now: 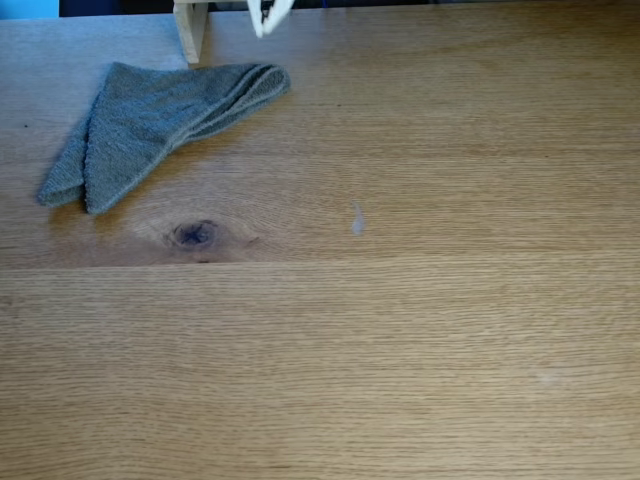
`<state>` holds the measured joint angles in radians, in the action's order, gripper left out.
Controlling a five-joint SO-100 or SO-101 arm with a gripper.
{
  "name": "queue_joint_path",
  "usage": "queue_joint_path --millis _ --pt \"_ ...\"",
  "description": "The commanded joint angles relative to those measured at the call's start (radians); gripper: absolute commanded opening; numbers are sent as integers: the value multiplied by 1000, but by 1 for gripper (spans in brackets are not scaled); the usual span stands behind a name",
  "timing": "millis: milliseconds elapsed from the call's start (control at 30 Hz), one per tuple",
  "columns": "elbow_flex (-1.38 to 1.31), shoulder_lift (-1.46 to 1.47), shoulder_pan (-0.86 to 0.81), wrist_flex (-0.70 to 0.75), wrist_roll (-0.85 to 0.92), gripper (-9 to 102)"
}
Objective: Clean the area in front of the robot
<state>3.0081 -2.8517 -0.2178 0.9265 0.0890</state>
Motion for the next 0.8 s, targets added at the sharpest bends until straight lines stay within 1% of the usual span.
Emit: queue_joint_path --millis 0,167,400,500,600,633,667,767 --pt "-285 138 -12 58 -18 0" --pt "-551 278 -2 183 -34 0" --pt "-887 431 -23 341 -210 0" --pt "-997 488 -26 407 -282 0" --pt "-1071 526 -35 443 -337 0" --pt "-1088 538 -43 456 -354 2" --pt "-1101 549 -54 468 -374 7" --pt "-1109 607 -124 486 -431 26"
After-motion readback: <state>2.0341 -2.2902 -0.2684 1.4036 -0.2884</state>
